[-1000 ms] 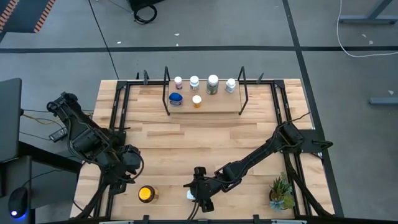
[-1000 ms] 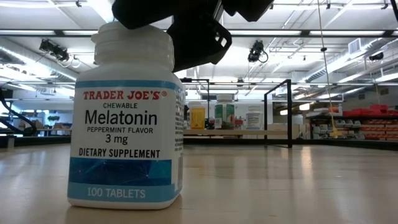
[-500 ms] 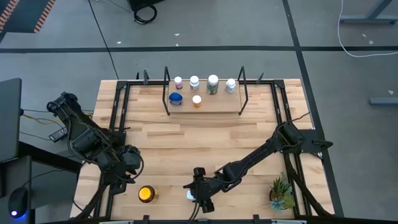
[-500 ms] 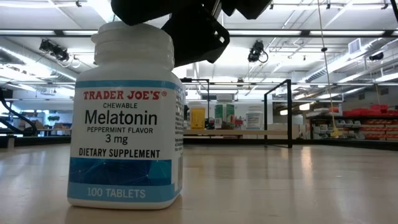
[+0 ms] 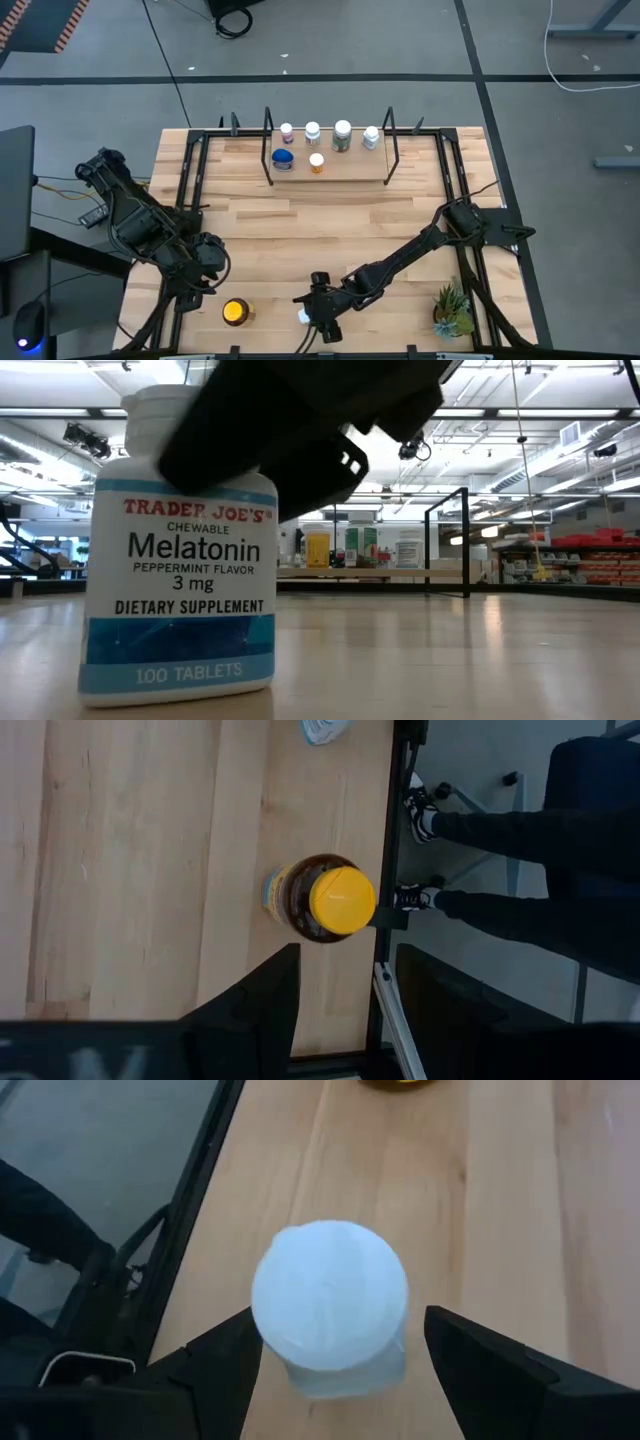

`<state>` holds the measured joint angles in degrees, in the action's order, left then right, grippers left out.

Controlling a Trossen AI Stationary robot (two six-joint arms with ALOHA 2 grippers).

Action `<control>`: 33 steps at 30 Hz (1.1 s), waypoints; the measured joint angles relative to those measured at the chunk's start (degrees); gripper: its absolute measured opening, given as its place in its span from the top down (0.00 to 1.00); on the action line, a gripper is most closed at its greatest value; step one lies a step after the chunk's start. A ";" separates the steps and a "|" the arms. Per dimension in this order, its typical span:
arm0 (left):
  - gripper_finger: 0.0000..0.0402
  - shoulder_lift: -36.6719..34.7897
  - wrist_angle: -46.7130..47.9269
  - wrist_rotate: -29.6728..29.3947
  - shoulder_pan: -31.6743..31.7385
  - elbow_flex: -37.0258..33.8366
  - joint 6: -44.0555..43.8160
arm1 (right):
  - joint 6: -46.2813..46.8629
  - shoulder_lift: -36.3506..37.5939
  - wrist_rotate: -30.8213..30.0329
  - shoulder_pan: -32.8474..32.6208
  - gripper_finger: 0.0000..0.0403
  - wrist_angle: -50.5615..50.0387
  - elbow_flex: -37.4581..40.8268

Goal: Pick and place medicine bottles onto shelf by color
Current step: Put the white pill bottle on the shelf

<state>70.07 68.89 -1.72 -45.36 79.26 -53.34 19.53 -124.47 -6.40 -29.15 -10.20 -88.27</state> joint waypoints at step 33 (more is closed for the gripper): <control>0.57 0.00 0.07 -0.13 0.02 0.00 1.64 | 6.25 1.43 -4.70 1.06 0.55 -0.59 -0.15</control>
<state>70.06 68.96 -1.85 -45.35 79.26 -51.71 25.77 -123.04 -11.10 -28.08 -10.79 -88.42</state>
